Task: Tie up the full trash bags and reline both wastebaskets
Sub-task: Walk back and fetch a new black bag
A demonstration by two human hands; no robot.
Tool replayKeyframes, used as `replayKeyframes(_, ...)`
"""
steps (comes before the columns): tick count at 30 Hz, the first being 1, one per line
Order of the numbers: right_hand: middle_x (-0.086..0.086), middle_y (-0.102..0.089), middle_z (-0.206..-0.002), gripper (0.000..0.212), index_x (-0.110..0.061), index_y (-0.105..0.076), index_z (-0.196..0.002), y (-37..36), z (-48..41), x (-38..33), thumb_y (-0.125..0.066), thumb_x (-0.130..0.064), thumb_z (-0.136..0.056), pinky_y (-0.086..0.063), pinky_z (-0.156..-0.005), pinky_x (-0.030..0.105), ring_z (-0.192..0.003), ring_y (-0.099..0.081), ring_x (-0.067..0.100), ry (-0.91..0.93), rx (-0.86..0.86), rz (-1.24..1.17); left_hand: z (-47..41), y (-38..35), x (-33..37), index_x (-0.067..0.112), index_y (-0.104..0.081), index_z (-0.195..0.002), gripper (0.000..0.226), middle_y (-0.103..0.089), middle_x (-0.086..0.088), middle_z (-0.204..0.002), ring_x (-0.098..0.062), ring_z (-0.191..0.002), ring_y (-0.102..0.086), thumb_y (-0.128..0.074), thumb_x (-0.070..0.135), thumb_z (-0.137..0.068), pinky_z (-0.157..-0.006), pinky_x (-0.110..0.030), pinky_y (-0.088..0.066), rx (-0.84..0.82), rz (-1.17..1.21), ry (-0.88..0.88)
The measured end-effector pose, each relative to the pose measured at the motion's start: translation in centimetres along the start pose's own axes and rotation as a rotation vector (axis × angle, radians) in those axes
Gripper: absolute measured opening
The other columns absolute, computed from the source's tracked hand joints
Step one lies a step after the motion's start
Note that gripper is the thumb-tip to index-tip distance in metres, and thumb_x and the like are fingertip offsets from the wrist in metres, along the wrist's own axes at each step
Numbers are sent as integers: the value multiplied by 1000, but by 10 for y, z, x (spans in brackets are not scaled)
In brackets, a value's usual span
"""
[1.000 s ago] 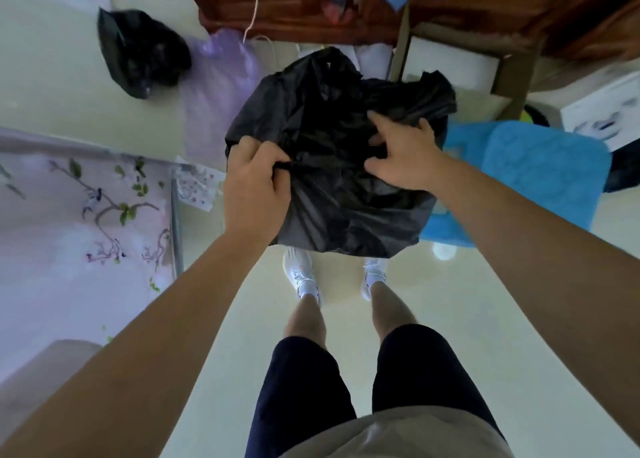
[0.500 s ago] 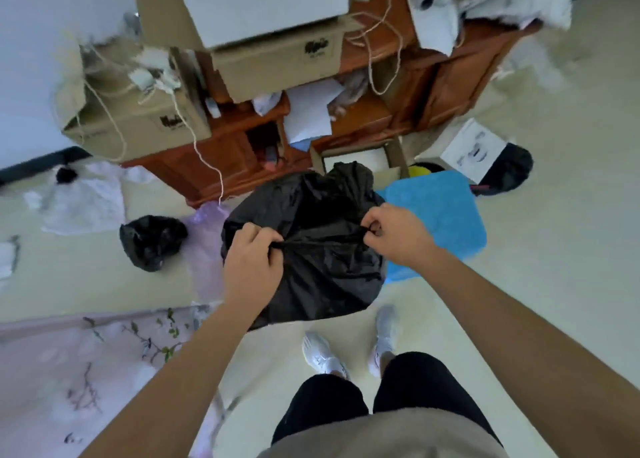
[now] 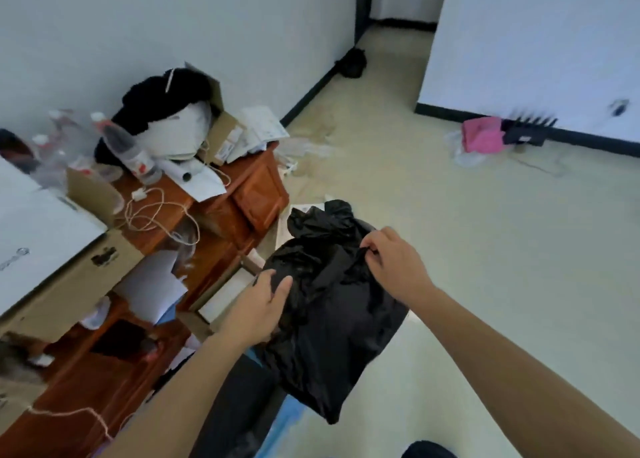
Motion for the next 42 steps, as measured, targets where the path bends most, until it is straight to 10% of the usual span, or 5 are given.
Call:
replayKeyframes(7, -1, -55, -105, 13, -19, -67, -97, 161, 36, 134, -67, -8, -90, -50, -76, 25, -87, -61, 17, 99, 234, -26, -24, -34, 280, 12, -26, -150, 86, -41, -18, -138, -38, -121, -48, -72, 37, -82, -89, -46, -53, 503, -443, -589)
replayKeyframes(15, -3, -57, -89, 13, -29, -71, -88, 304, 71, 287, -58, -23, -88, -43, -58, 23, -76, -55, 15, 88, 378, 190, -91, -196, 531, 38, -14, -154, 78, 9, -8, -163, -30, -149, 15, -55, 56, -90, -116, -55, -6, 174, -734, -914)
replayKeyframes(21, -7, -56, -99, 24, -34, -64, -104, 361, 46, 422, -63, -18, -86, -42, -56, 23, -69, -60, 16, -202, 356, 230, -156, -289, 636, 29, -66, -111, 25, -64, 4, -117, -23, -124, -50, -51, 43, -96, -97, -40, -36, -39, -742, -1057)
replayKeyframes(35, 3, -22, -156, 113, -22, -15, -157, 474, -10, 665, -36, -87, -67, -32, -116, 42, -142, -29, 24, -941, 467, 14, -282, -369, 956, 17, -70, -106, 23, -71, 0, -94, -20, -80, -65, -50, 23, -98, -80, -37, -53, -166, -68, -1086)
replayKeyframes(42, -2, -58, -128, 46, -25, -49, -139, 508, 44, 861, -53, -45, -98, -46, -95, 31, -114, -58, 16, -1207, 350, 18, -290, -509, 1105, 16, -69, -107, 20, -68, 4, -98, -17, -93, -60, -52, 25, -99, -85, -30, -44, -328, -102, -1143)
Point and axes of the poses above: each hand's wrist, its own z-axis away from the middle knuckle, its own y-axis out of the back of the hand, x = y × z, the point moved 10 cm from there along -z, towards the middle knuckle
